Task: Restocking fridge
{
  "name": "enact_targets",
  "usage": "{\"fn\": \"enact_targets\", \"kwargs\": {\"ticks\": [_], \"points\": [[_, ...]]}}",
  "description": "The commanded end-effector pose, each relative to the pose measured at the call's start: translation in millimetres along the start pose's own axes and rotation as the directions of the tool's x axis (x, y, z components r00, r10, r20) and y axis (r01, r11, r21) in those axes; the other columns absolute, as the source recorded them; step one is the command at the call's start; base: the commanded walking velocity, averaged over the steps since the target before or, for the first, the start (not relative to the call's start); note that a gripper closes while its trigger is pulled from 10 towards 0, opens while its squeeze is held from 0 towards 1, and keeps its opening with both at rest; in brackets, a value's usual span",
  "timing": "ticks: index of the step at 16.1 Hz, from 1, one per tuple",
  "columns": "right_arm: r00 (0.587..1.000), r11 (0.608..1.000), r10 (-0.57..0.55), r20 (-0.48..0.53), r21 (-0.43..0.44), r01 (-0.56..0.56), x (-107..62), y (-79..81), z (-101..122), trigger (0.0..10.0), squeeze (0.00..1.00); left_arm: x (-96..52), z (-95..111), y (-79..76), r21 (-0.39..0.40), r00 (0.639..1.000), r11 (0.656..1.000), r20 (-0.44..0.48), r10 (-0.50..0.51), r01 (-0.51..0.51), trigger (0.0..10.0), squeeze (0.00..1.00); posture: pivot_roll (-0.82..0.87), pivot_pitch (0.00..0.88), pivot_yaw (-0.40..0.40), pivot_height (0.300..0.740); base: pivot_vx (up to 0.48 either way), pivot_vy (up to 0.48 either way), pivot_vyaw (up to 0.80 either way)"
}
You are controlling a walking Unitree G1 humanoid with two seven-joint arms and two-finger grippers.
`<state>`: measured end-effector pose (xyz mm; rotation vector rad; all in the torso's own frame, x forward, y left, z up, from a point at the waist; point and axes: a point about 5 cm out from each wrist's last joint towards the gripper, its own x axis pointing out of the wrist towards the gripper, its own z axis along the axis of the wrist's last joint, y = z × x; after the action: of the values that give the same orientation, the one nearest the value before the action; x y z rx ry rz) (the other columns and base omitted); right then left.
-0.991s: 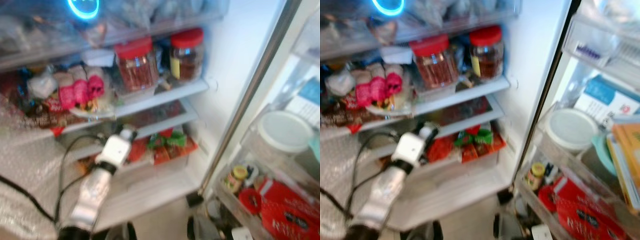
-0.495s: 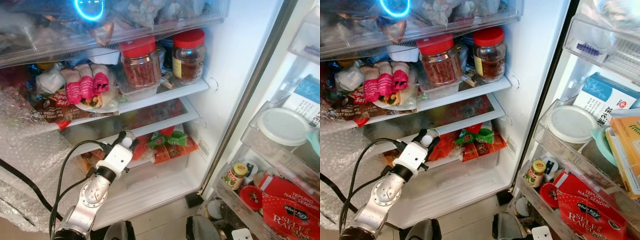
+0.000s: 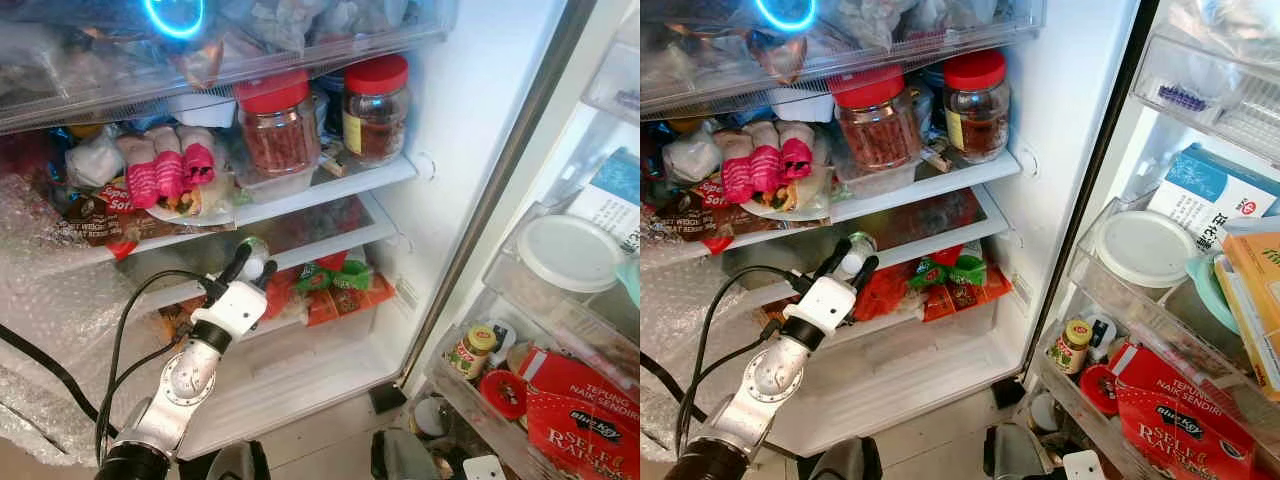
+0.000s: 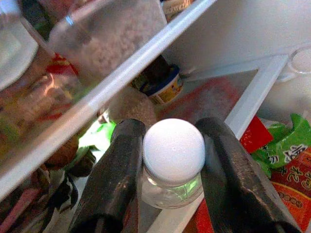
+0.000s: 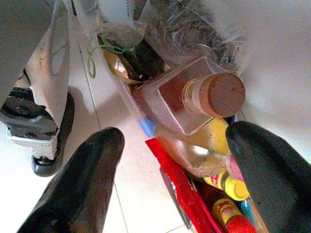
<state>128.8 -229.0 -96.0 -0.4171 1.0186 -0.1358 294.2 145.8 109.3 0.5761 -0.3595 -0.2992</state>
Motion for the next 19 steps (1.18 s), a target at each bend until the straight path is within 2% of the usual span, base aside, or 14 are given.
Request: {"fn": "enact_targets", "kwargs": {"ticks": [1, 8, 10, 13, 19], "points": [[1.0, 1.0, 0.007, -0.025, -0.002, -0.007, -1.8, 1.2, -7.7, 10.0, 0.0, -2.9, -4.5, 3.4, 0.027, 1.0, 1.0, 0.0, 0.006, -0.006, 10.0, 0.0, -0.13, 0.104, 0.029, 0.632, 0.0, 0.0, 0.0], [1.0, 1.0, 0.006, -0.024, -0.002, -0.006, -1.8, 0.0, -8.2, 10.0, 0.0, -10.0, -15.4, 7.5, 0.044, 0.999, 0.998, -0.023, 0.037, -0.036, 10.0, 0.0, -0.14, 0.11, 0.021, 0.632, 0.0, 0.0, 0.0], [1.0, 1.0, 0.008, -0.023, -0.002, -0.008, -1.8, -0.3, -8.4, 10.0, 0.0, -13.8, -23.3, 6.0, -0.037, 0.995, 0.997, -0.085, 0.059, -0.062, 10.0, 0.0, -0.14, 0.11, 0.016, 0.632, 0.0, 0.0, 0.0], [1.0, 1.0, 0.009, -0.022, -0.002, -0.009, -1.9, -0.6, -8.9, 10.0, 0.0, -17.7, -27.1, 4.3, -0.079, 0.99, 0.992, -0.11, 0.087, -0.096, 10.0, 0.0, -0.14, 0.108, 0.015, 0.632, 0.0, 0.0, 0.0], [1.0, 1.0, 0.015, -0.022, -0.002, -0.015, -1.9, -0.7, -9.1, 10.0, 0.0, -30.4, -40.5, -12.6, -0.183, 0.978, 0.982, -0.211, -0.003, -0.037, 10.0, 0.0, -0.13, 0.101, 0.019, 0.632, 0.0, 0.0, 0.0]]}}
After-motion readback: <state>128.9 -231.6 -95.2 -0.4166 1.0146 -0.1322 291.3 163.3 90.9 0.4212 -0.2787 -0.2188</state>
